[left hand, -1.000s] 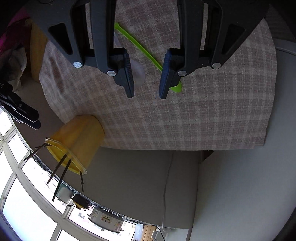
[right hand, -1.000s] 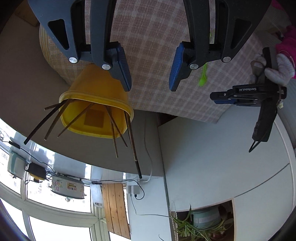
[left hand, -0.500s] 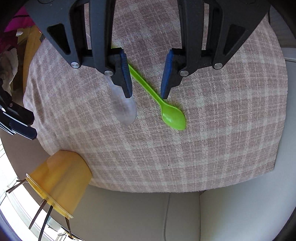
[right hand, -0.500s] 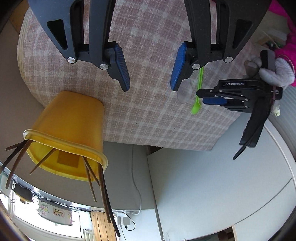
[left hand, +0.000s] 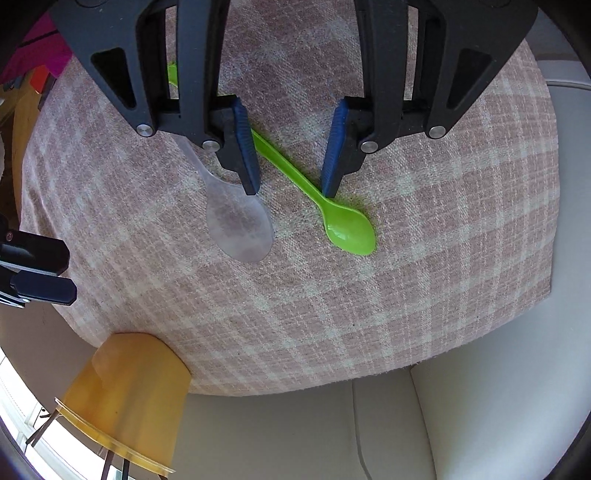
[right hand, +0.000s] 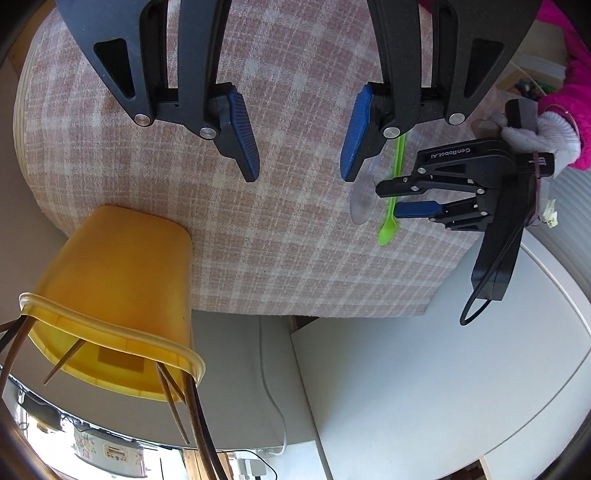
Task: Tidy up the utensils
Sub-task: 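Grasp the green spoon handle with the left tool while the right tool grasps the clear spoon, then lift both spoons upright and carry them over the yellow container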
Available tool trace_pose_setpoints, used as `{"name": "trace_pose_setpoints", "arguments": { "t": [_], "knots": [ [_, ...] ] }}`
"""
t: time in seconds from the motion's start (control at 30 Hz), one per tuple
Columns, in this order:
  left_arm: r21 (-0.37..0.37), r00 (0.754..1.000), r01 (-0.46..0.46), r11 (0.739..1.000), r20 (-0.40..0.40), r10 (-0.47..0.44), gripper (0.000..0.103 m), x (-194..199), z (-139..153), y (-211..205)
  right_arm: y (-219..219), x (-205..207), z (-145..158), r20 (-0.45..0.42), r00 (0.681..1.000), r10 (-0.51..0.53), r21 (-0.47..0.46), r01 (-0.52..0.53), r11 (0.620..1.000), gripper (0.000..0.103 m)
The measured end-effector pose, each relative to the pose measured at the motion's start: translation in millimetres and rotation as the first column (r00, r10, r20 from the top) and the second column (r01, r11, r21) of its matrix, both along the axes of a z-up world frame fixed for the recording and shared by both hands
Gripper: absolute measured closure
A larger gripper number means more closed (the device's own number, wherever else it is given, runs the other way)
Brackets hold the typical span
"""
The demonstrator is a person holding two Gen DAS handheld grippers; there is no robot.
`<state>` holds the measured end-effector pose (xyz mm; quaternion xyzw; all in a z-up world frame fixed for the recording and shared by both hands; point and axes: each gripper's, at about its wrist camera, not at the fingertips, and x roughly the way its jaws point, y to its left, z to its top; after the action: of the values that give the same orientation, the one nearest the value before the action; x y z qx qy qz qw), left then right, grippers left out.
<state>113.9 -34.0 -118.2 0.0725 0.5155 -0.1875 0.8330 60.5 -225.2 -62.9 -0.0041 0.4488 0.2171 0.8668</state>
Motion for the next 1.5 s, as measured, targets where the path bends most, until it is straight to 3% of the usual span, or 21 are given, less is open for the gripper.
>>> {"name": "trace_pose_setpoints", "arguments": {
  "t": [0.23,0.43,0.7,1.03,1.17,1.23,1.3,1.5],
  "knots": [
    [-0.03,1.0,0.007,1.0,-0.005,-0.007,0.083,-5.6,-2.0,15.7,21.4,6.9,-16.9,-0.085,0.995,0.048,0.008,-0.047,0.999,0.059],
    [-0.043,1.0,-0.004,0.999,-0.024,0.003,0.091,-6.0,-1.7,39.0,41.7,17.5,-36.0,-0.157,0.985,0.074,0.006,-0.073,0.997,0.059],
    [-0.048,0.999,-0.033,0.998,-0.039,0.031,0.094,-13.5,-0.2,66.4,77.5,31.0,-61.9,-0.248,0.962,0.114,-0.017,-0.122,0.992,0.059],
    [-0.068,0.996,-0.04,0.997,-0.076,0.035,0.093,-11.2,1.4,74.8,116.3,38.7,-65.1,-0.224,0.959,0.172,-0.17,-0.212,0.962,0.059],
    [-0.067,0.998,-0.02,0.998,-0.064,0.016,0.093,-4.3,-0.7,67.4,120.6,34.2,-66.0,-0.174,0.966,0.192,-0.254,-0.233,0.939,0.076],
    [-0.071,0.998,-0.016,0.997,-0.058,0.012,0.095,-0.4,-3.5,61.9,119.4,35.9,-66.2,-0.174,0.964,0.199,-0.258,-0.24,0.936,0.081],
    [-0.078,0.998,-0.017,0.997,-0.053,0.013,0.096,0.2,-4.2,61.3,115.9,40.0,-65.8,-0.181,0.964,0.194,-0.257,-0.237,0.937,0.093],
    [-0.15,0.998,-0.034,0.988,-0.055,0.026,0.097,-5.8,1.6,69.8,90.9,51.9,-64.3,-0.248,0.958,0.145,-0.127,-0.18,0.975,0.096]
  ]
}}
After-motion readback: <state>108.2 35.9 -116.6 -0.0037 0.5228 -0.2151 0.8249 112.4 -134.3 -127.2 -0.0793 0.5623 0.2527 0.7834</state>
